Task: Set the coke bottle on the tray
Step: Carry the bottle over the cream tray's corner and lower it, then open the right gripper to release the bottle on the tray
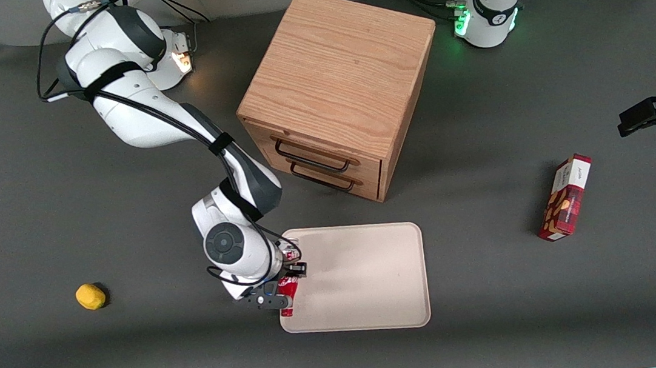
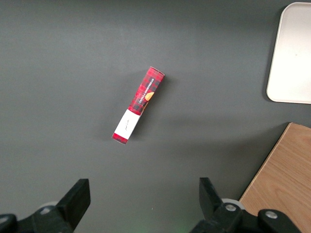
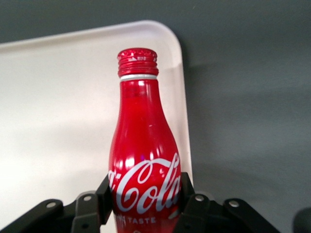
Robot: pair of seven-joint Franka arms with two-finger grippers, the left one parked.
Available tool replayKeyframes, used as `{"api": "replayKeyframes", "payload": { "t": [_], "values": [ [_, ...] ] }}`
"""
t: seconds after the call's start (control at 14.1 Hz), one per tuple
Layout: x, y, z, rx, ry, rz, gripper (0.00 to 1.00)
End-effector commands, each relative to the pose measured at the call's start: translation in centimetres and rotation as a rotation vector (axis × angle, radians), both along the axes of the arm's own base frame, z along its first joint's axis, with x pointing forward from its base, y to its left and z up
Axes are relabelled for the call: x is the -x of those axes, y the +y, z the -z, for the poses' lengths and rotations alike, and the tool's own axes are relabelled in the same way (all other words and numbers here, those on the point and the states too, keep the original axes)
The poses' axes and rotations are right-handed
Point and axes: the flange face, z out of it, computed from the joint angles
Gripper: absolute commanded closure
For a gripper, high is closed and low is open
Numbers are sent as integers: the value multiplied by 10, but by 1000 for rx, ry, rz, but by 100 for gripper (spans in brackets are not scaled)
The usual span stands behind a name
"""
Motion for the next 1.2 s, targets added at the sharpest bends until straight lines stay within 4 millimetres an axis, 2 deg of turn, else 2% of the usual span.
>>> {"api": "replayKeyframes", "payload": {
  "t": [0.0, 0.07, 0.14, 0.21, 0.28, 0.35, 0.85, 0.92, 1.13],
  "values": [
    [-3, 13, 1, 33, -58, -39, 100],
    [-2, 12, 8, 34, -57, -39, 92],
    [-2, 11, 12, 34, -61, -40, 78],
    [-2, 13, 12, 34, -61, -42, 57],
    [-2, 13, 12, 33, -62, -44, 26],
    [-2, 13, 12, 34, -63, -43, 0],
    [-3, 12, 8, 33, -67, -44, 0],
    [-5, 10, 1, 33, -69, -40, 0],
    [-9, -6, -43, 57, -38, -25, 0]
  ]
}}
